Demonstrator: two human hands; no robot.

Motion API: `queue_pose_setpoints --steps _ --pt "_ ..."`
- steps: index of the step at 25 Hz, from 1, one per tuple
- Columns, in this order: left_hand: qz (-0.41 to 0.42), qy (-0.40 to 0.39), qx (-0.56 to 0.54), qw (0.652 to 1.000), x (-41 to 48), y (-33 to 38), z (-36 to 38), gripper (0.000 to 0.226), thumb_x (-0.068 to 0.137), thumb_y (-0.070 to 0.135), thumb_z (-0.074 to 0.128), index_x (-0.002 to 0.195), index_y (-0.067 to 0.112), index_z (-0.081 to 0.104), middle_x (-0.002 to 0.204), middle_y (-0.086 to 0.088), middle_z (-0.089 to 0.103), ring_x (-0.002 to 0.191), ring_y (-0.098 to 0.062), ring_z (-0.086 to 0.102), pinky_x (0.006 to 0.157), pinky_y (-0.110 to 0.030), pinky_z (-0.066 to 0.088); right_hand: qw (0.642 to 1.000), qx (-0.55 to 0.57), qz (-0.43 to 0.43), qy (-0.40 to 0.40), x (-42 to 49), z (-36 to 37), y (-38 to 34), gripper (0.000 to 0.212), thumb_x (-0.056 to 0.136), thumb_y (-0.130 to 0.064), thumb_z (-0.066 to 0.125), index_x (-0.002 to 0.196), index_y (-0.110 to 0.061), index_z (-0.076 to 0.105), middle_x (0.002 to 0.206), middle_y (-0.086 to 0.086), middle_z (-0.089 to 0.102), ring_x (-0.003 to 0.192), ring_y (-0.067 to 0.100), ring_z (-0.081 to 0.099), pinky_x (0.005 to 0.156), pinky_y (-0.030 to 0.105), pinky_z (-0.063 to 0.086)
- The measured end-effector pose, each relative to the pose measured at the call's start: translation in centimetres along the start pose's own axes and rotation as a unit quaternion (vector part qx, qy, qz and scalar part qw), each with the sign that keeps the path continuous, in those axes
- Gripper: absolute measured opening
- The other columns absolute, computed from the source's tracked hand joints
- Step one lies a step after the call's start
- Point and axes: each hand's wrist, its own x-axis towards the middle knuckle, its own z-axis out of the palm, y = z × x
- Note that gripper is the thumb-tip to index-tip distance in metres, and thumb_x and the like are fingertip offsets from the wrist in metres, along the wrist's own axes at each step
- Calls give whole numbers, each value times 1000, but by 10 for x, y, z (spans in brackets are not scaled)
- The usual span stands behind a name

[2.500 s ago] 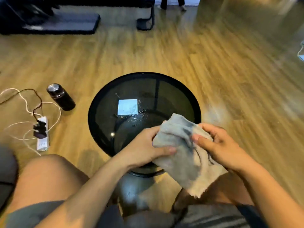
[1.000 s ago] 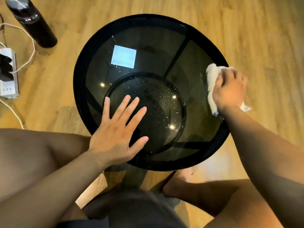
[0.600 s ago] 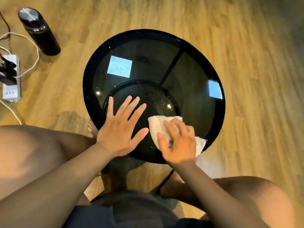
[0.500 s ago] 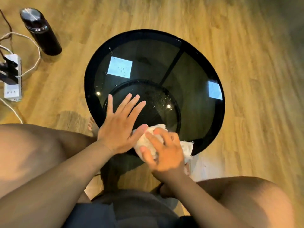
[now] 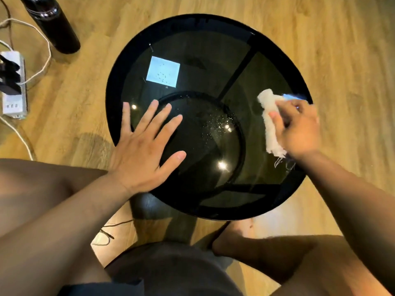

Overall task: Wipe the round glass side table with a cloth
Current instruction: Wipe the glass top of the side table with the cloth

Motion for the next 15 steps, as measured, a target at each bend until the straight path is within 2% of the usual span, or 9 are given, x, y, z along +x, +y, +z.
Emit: queue_pose_setpoints --steps 4,6,8,11,13,15 --pt "1 8 -15 1000 2 -1 1 70 96 62 26 151 20 33 160 -9 33 152 -28 18 118 -66 1 980 -23 195 14 60 7 29 44 97 -46 41 133 -27 55 136 16 51 134 36 37 109 47 30" --pt "-7 9 -22 1000 1 0 -2 69 96 62 26 151 20 34 160 -8 33 152 -28 20 119 -65 1 973 -9 232 6 61 8 14 48 98 -46 39 139 -24 50 141 17 48 135 36 39 111 43 30" --pt "-11 6 -24 1000 1 1 -5 70 97 62 23 150 20 34 160 -8 34 151 -29 21 119 -64 1 982 1 189 -16 38 4 -14 50 98 -47 39 139 -22 50 139 17 49 128 38 47 108 40 35" --pt "-12 -2 -30 999 1 1 -7 71 97 64 16 151 20 33 160 -8 33 151 -29 21 119 -65 3 995 37 95 -26 -31 -2 -71 40 97 -44 49 128 -22 61 124 11 58 110 35 58 90 36 44" --pt "-17 4 -43 999 0 1 -8 72 97 63 13 151 20 32 161 -8 33 152 -29 20 119 -65 4 996 85 2 -28 -93 -4 -124 34 93 -43 56 119 -23 67 112 5 63 97 30 62 77 32 47" --pt "-19 13 -63 998 -1 2 -9 72 97 62 13 152 19 32 161 -8 33 152 -28 20 119 -64 3 987 122 -91 -53 -146 -5 -169 35 91 -51 54 116 -29 65 110 -3 61 92 21 60 72 29 48"
